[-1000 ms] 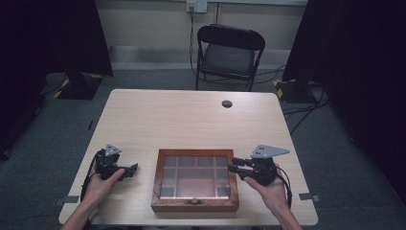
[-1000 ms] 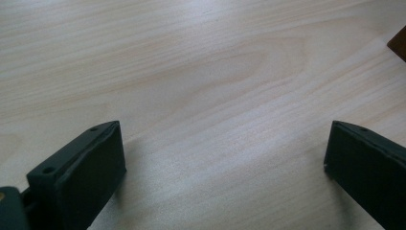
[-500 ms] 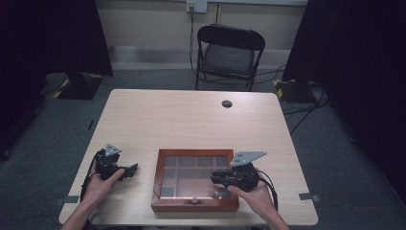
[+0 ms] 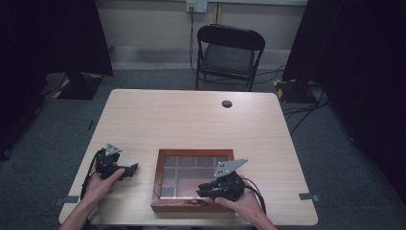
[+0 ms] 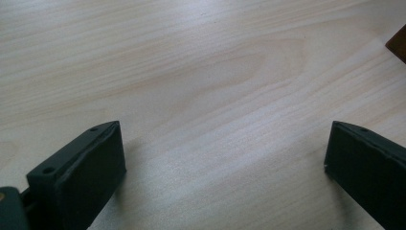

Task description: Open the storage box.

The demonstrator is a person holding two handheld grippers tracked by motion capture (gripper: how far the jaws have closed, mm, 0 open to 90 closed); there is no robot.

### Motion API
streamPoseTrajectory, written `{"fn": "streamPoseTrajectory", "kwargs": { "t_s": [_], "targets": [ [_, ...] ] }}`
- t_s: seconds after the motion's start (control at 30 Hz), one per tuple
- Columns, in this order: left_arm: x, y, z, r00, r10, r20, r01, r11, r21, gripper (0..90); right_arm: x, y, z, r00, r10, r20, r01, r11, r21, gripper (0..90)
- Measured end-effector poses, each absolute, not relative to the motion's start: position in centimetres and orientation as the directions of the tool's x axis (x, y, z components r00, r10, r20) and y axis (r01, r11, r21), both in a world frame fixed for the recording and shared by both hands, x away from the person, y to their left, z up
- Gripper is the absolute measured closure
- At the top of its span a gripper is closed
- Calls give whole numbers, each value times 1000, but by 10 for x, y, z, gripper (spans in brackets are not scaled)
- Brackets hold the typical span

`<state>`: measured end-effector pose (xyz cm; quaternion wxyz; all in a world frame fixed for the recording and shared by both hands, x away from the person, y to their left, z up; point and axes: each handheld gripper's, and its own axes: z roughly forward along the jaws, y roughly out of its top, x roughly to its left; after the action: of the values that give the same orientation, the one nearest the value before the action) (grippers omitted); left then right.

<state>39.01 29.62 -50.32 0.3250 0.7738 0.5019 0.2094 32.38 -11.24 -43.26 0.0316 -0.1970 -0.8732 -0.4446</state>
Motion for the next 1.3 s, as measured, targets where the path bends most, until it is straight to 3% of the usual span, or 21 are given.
{"fn": "streamPoseTrajectory", "kwargs": {
  "t_s": [0.67, 0.93, 1.0, 1.3],
  "targets": [
    [390, 296, -503, 418, 909, -4, 638, -290, 714, 1, 313, -98, -440, -946, 226, 231, 321, 584, 746, 812],
    [387, 293, -500, 425, 905, -7, 634, -292, 716, 88, 314, -99, -441, -954, 213, 213, 299, 584, 755, 822],
    [385, 292, -499, 427, 904, -12, 629, -288, 722, 159, 314, -99, -440, -955, 213, 206, 294, 588, 754, 823],
    [379, 288, -491, 492, 870, -27, 591, -311, 745, 170, 316, -98, -437, -958, 205, 199, 284, 596, 751, 826]
  ]
}}
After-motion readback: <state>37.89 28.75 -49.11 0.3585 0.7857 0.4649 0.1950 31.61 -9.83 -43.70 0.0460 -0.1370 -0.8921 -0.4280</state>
